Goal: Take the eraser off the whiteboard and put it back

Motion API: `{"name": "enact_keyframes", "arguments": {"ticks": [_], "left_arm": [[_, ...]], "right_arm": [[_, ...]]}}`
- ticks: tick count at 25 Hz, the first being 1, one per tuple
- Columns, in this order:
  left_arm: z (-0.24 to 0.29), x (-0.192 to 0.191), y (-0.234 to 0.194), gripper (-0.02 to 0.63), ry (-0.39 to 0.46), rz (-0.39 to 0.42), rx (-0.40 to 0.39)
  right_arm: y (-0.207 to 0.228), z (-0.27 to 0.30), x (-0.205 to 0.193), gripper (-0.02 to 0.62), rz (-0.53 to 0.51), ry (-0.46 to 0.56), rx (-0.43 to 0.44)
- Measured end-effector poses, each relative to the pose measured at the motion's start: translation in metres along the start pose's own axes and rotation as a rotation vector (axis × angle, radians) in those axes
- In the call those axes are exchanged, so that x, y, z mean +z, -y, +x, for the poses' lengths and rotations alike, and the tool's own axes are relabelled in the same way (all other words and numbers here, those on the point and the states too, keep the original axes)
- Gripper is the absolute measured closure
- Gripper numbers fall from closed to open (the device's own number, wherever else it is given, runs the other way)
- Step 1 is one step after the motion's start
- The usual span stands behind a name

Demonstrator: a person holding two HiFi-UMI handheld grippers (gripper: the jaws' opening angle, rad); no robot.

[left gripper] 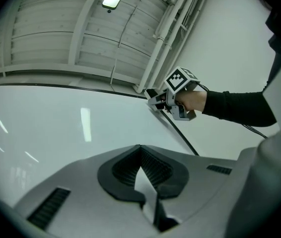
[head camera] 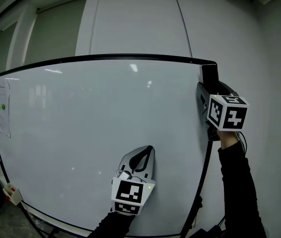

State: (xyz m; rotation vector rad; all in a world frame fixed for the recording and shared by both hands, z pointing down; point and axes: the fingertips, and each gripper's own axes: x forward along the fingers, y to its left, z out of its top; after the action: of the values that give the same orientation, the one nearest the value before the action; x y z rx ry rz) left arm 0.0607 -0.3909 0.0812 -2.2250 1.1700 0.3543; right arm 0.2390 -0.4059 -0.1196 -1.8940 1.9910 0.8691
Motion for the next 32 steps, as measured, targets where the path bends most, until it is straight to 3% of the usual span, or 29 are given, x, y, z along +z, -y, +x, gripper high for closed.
{"name": "enact_keyframes", "arguments": {"ticks": [6,12,32], "left_arm": [[0.001,-0.003,0.0,0.6,0.001,0.012,-0.006],[0.002,-0.005,-0.007,0.6,0.011,0.018,0.013],[-0.003,-0.013,0.001,0.6,0.0,-0.004,0.004]], "right_arm": [[0.007,0.012,0.011,0.328,-0.005,0.016,-0.03],[0.008,0.02,0.009,0.328,0.038,-0.07,0.007],[0.007,0.001,-0.003,0.327,0.091,-0.035,0.064]]}}
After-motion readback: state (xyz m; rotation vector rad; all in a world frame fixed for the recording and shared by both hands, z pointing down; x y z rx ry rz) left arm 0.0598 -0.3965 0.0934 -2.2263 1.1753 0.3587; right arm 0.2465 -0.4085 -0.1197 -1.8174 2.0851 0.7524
